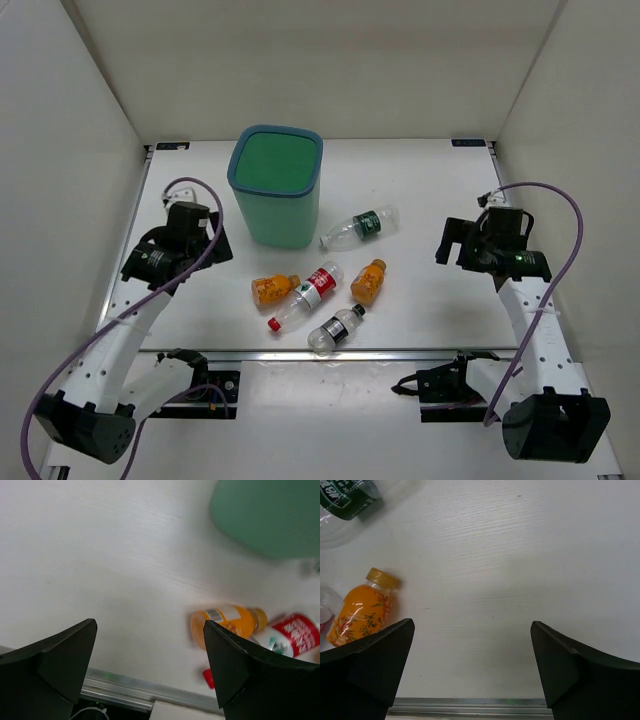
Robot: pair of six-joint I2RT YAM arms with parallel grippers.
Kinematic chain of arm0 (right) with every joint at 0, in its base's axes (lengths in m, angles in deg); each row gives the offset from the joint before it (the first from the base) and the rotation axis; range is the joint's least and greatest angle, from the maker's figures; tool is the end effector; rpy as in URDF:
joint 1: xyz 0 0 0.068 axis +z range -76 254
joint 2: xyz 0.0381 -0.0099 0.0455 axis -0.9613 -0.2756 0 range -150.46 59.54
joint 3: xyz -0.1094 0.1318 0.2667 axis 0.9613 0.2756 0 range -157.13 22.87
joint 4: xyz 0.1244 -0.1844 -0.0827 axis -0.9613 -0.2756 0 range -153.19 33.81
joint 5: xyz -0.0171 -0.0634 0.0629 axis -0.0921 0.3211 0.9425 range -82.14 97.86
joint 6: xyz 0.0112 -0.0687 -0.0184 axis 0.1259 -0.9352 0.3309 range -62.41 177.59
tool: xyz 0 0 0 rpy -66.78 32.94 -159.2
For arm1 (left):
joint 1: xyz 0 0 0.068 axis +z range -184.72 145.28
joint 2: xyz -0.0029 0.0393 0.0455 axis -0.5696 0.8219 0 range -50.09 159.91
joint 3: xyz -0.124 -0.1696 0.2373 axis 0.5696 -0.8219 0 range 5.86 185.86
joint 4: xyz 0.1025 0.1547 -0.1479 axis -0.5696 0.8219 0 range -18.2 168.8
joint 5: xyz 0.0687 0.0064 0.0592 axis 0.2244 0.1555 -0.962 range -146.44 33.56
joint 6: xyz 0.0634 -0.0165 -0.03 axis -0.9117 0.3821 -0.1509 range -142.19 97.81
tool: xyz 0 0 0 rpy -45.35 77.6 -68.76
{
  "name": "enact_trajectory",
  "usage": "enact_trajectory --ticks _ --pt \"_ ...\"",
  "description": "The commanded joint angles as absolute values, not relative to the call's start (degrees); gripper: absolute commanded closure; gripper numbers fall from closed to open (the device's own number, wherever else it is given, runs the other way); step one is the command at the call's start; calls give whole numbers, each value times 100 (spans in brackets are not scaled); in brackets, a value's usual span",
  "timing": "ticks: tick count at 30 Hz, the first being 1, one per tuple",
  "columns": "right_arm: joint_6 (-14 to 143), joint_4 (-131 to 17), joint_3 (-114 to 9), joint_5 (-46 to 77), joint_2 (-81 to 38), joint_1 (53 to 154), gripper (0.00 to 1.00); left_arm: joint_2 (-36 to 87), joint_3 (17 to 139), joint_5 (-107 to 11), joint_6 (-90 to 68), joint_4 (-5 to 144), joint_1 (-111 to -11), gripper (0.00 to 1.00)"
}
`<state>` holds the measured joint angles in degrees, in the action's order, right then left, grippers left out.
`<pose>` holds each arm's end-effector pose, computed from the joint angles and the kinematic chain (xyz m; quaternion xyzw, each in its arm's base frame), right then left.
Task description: Put the plastic bottles in the bin
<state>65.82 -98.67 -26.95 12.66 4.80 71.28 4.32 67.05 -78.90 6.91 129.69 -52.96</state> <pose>0.1552 -0.0025 0.3090 0.0737 0.9281 0.0564 0.3606 0.1319 -0.0195 0.3501 -0.1521 0.9146 0.0371 0.3727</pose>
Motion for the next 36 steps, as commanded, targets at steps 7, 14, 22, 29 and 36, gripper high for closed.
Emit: enact_trajectory --ticks 7,14,22,29,36 --pt "6936 -9267 -2662 1805 785 7049 1 975 6423 -6015 -1006 12261 -5792 1" --pt "6893 -9151 -2433 2263 1093 6864 1 2081 6501 -5898 -1524 12032 -6178 1" --pt "6911 -9134 -2441 2421 900 7365 1 2715 6203 -5584 -1955 11575 -6399 1" --pt "6902 -8968 -2213 2790 786 7102 0 3216 5983 -5372 -2131 11197 -6846 2" --pt "6797 -8958 -2152 3036 795 7092 1 3665 6001 -5311 -2009 11153 -6934 9"
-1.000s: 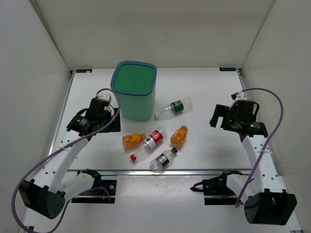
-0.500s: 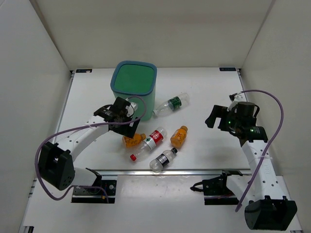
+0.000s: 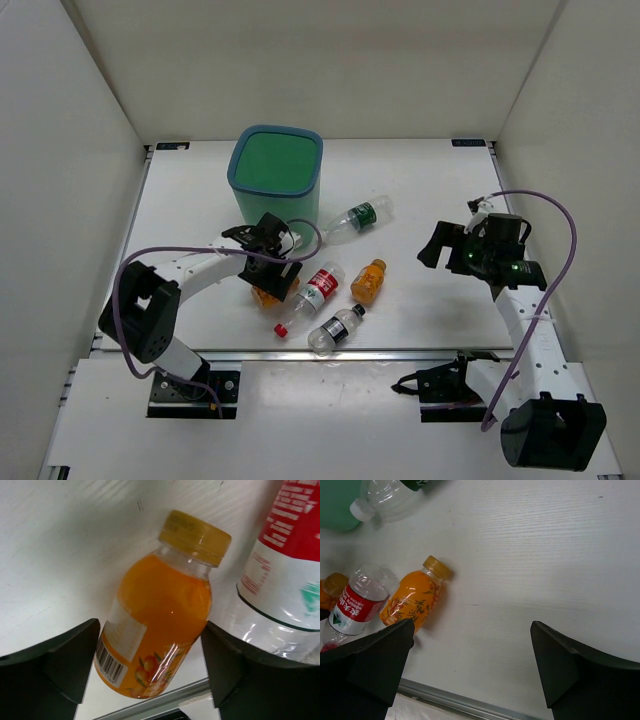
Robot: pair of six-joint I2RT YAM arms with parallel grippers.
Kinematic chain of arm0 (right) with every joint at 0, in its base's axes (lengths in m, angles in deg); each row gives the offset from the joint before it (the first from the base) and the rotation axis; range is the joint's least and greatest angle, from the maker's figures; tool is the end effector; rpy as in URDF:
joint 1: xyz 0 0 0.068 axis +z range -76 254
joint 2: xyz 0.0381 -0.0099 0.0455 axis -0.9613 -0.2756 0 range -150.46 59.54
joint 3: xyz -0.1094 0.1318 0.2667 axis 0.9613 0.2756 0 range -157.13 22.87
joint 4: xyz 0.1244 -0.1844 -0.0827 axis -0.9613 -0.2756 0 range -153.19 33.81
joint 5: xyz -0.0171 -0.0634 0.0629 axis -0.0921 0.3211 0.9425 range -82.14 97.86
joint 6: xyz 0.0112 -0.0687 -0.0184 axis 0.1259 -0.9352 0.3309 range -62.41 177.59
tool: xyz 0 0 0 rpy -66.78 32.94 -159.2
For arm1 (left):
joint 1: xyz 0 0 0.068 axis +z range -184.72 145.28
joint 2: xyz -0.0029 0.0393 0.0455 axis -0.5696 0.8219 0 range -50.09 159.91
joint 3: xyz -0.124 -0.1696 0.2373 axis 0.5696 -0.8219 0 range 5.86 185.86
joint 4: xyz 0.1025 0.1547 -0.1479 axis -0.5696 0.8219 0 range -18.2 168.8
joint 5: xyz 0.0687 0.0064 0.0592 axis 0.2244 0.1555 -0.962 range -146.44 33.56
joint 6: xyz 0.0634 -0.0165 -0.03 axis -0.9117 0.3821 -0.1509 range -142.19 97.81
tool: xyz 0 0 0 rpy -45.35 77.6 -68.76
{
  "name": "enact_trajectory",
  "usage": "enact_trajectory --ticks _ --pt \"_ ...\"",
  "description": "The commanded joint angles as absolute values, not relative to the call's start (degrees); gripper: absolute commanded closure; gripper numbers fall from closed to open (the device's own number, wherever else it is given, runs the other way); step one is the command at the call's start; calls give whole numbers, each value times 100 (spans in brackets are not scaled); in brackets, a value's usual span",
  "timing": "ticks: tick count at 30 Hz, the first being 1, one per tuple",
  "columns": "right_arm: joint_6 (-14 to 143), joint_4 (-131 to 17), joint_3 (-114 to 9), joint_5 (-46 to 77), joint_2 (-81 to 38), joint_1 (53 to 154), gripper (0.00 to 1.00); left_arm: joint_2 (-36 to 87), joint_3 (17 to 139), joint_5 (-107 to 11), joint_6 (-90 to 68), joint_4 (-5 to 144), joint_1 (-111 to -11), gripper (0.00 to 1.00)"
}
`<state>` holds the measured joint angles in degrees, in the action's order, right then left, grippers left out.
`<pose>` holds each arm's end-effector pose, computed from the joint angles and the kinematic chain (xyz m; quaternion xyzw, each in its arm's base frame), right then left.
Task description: Put the plastic bottles in the bin
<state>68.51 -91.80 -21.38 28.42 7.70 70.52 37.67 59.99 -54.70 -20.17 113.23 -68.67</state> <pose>0.1496 0.0117 0.2985 0.0429 0.9048 0.1888 0.3793 0.2130 -0.1455 0.2223 0.2745 0.9526 -0.0545 0.1189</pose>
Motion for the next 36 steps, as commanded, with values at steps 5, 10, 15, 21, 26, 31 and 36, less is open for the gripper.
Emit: enact_trajectory --ticks 5,10,15,21,26,31,36 --pt "6867 -8950 -2090 2895 768 7286 1 3403 5781 -5292 -1798 11092 -6952 30" --pt "6998 -8827 -1967 3168 795 7329 1 2885 6000 -5388 -1579 11301 -7189 45" --pt "7376 -8589 -1756 2738 655 8031 1 2445 6710 -5477 -1227 11293 -7795 49" --pt "7982 -8309 -1800 1885 304 8726 1 2049 8089 -5318 -1156 11039 -8025 58" --pt "8466 -7878 -1782 1473 -22 9123 1 2205 8944 -6851 -972 10163 -7805 64" --pt "8581 -7667 -1940 813 -417 9790 0 2749 9199 -7901 -804 9159 -7121 47" --pt "8896 -7394 -2116 437 -1033 10168 1 3164 9059 -8255 -734 8779 -6725 40"
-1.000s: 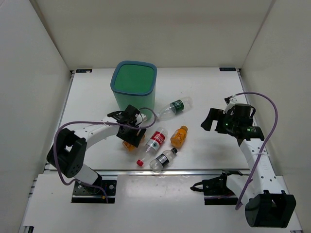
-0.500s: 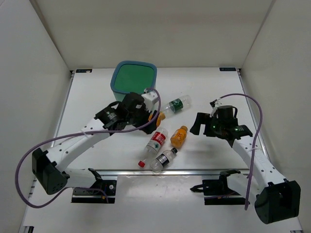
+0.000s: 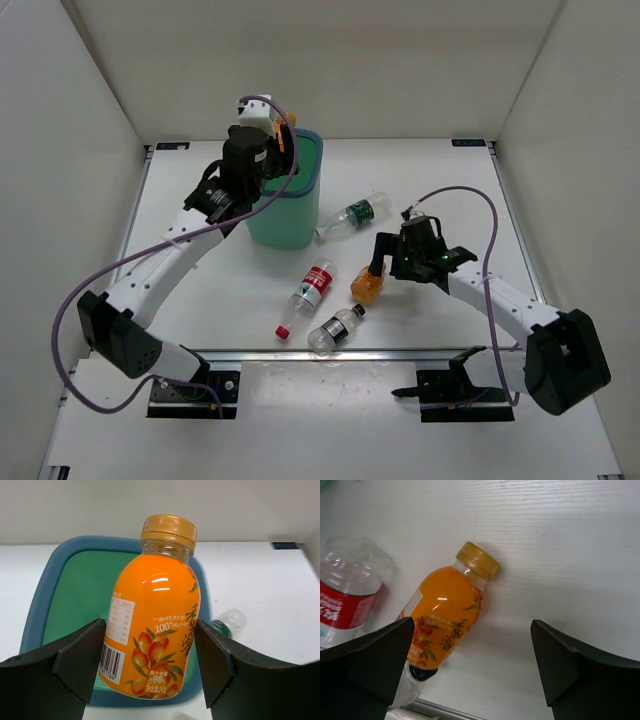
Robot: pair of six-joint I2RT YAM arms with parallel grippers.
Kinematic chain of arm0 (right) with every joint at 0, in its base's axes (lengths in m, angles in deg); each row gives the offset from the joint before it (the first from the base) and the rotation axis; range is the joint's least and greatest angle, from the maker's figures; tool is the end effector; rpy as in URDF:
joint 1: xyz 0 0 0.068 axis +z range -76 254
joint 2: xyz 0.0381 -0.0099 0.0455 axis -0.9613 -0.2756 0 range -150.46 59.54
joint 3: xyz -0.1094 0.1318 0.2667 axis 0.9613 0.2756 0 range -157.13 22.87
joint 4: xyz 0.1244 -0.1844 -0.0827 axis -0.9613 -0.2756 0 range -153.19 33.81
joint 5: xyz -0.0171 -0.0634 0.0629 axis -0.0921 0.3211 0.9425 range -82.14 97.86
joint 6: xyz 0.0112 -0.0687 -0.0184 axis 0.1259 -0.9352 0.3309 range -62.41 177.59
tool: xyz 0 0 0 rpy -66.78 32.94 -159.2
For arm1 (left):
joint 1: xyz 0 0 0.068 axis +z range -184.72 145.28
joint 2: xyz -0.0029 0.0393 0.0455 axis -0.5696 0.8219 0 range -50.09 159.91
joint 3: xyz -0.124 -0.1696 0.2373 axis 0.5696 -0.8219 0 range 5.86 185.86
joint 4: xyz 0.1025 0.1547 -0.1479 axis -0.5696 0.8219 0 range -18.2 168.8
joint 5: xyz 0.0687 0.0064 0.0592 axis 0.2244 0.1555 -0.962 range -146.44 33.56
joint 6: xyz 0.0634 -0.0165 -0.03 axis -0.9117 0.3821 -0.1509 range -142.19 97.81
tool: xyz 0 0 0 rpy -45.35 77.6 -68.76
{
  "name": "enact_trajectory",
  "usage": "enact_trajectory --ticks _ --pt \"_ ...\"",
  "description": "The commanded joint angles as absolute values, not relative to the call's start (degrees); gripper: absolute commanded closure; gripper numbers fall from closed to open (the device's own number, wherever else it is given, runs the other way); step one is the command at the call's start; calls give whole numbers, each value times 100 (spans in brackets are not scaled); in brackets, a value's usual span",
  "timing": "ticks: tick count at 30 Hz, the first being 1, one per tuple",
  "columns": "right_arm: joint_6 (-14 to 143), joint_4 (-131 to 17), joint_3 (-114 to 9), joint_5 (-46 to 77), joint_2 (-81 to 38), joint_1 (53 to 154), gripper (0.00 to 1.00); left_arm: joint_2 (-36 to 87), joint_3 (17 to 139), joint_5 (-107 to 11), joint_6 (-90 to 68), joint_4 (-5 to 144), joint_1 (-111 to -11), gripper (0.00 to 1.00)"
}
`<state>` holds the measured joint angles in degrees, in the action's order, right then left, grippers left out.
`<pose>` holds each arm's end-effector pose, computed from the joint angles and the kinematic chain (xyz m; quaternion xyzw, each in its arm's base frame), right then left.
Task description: Put the plastic bottles in the bin
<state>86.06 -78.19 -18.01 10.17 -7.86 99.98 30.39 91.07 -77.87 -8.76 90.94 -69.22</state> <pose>0.1900 0.0951 0.2550 0.0132 0.9350 0.1788 0.3062 0.2658 -0.1562 0.4643 0.0299 0.7842 -0.1103 0.6099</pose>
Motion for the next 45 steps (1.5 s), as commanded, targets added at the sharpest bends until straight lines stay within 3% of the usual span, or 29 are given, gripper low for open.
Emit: enact_trajectory --ticks 1,3,4,10,17,23,26,29,30,31,34,37,41,45 --pt "8967 -7516 -2290 208 -1234 10256 0 3269 9172 -8167 -647 8823 -6672 40" --pt "9125 -7710 -2494 13 -1472 10327 1 3401 9296 -8123 -672 9034 -6610 6" --pt "9204 -7745 -2555 -40 -1647 10336 1 3402 9323 -8201 -716 9043 -6653 2" --pt "9573 -7868 -2538 -39 -2044 10519 0 2876 9148 -8035 -804 9499 -6838 2" --pt "9574 -7491 -2275 196 -2027 10696 2 1171 7408 -6761 -295 10272 -6988 1" --pt "9740 -7175 -2029 424 -2123 10959 9 256 6581 -6988 137 11186 -6531 1" --pt "9794 -7131 -1976 470 -2194 10924 16 45 6327 -6910 303 11407 -6451 1" --pt "9820 -7323 -1976 373 -2255 10960 33 -61 6133 -6770 347 11390 -6417 2" --pt "9820 -7306 -2002 408 -2220 10925 49 -79 6054 -6760 338 11381 -6355 1" --pt "9820 -7315 -2020 478 -2107 10881 57 -61 6001 -6621 303 11355 -6311 1" --pt "9592 -7551 -2343 348 -1773 10749 62 -122 5747 -6384 198 11267 -6250 1" --pt "9075 -7921 -3001 241 -1351 10600 73 -53 5632 -6321 5 11328 -6144 1" --pt "8511 -7440 -3837 705 -955 10284 84 88 5386 -6259 -154 11224 -5986 1" --pt "7958 -6842 -5110 1068 -1356 10273 86 167 5087 -6076 -224 10907 -5793 1"
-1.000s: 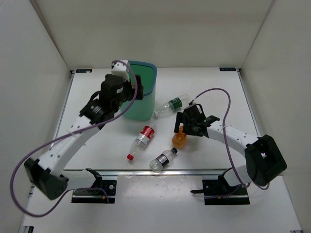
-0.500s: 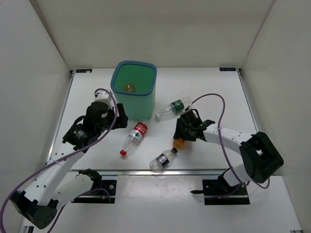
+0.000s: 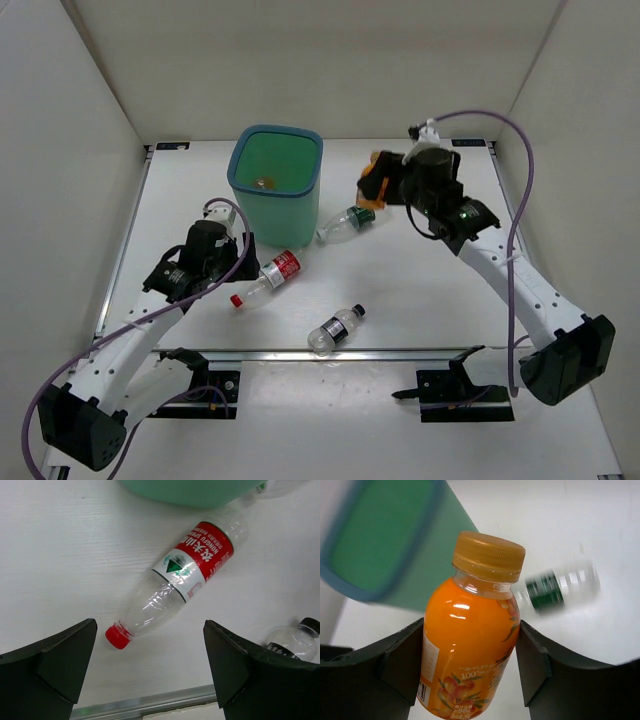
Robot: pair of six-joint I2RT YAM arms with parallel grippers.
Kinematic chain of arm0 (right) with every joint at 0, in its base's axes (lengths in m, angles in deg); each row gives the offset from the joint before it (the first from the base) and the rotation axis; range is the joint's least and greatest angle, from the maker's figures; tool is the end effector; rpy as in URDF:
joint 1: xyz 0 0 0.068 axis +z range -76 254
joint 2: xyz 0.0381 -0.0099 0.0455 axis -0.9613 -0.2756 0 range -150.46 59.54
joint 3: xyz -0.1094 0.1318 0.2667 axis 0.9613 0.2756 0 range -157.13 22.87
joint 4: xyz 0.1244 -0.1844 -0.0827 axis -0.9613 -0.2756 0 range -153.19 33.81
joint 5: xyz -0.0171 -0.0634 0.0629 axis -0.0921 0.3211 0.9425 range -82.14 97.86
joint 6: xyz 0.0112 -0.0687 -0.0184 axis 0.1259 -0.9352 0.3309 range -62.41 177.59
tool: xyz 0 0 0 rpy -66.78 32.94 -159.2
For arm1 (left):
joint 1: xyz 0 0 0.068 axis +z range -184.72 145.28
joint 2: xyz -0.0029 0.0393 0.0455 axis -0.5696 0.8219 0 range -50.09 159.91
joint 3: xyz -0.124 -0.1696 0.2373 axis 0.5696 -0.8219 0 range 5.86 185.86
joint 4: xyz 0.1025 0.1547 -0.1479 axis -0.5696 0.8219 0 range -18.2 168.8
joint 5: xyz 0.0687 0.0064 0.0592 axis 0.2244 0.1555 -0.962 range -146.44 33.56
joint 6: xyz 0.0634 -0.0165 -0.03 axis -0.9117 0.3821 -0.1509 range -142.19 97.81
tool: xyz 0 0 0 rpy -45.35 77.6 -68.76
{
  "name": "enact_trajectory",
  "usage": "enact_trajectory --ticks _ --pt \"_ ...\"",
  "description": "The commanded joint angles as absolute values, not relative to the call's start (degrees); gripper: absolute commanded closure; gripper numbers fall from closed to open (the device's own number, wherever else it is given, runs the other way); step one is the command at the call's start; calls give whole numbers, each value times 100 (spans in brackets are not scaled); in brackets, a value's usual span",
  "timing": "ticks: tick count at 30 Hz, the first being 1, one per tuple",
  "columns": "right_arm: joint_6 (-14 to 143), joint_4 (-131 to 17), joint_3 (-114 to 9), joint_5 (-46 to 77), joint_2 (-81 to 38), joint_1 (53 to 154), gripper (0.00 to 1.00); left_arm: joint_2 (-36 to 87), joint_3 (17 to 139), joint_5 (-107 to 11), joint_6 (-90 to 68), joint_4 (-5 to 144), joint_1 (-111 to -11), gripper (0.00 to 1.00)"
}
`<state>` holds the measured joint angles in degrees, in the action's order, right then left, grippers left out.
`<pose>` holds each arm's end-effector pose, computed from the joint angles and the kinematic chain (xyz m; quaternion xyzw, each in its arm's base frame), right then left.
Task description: Put the plastic bottles in the bin
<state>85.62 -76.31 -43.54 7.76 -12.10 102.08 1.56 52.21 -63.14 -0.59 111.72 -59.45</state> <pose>0.2356 0.1254 0.3898 0.0001 0.8450 0.2508 0.4722 0.1351 -0.0545 0.3011 0.0029 0.9233 -0.0999 0.3708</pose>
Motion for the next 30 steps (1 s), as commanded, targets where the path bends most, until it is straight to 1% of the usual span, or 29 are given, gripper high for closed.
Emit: enact_trajectory --ticks 1,4,8,10,11,12,13,14,15,16,17,19,23,25,27,29,30 --pt "7652 -6701 -5522 998 -1620 10335 85 193 5052 -6066 -242 10837 -5766 1" --pt "7175 -6385 -6368 953 -2497 10696 83 264 5016 -6004 -347 10678 -5643 1" --pt "7314 -5936 -7494 2014 -3563 10748 83 396 5034 -6005 -426 10704 -5564 1" --pt "7106 -6293 -8196 2166 -4430 10959 82 440 5086 -5874 -479 10731 -5546 1" --pt "7000 -6469 -8747 2070 -4852 11055 76 475 5104 -5925 -505 10748 -5537 1" --pt "6912 -6750 -9170 2104 -4961 11143 66 484 5121 -5864 -540 10766 -5520 2" --pt "6937 -6726 -9200 2148 -5040 11188 45 475 5096 -5855 -567 10740 -5494 1" --pt "7059 -6561 -9131 2157 -5033 11214 38 475 5139 -5812 -602 10740 -5476 1" --pt "7112 -6524 -9052 2201 -4989 11180 26 440 5165 -5776 -602 10731 -5450 1" --pt "7148 -6611 -9112 2218 -4954 11188 18 475 5148 -5689 -654 10705 -5450 2" --pt "7096 -6760 -9182 2158 -4945 11171 14 475 5131 -5671 -716 10696 -5476 1" --pt "7025 -6901 -9270 2035 -4884 11135 1 492 5096 -5530 -751 10617 -5572 1" --pt "6788 -7252 -9227 1973 -4428 11092 1 729 5034 -5171 -1050 10556 -5923 2" --pt "6796 -7385 -9000 1920 -4181 11039 1 922 5016 -4871 -1226 10468 -6107 2" --pt "6787 -7429 -8543 1981 -3550 10943 1 1212 4937 -4880 -1322 10336 -6310 2" --pt "6937 -7211 -7510 2051 -2980 10732 1 1458 4928 -4879 -1392 10247 -6424 1" --pt "7059 -7088 -7217 2121 -2576 10653 0 1607 4911 -4871 -1489 10178 -6451 1"
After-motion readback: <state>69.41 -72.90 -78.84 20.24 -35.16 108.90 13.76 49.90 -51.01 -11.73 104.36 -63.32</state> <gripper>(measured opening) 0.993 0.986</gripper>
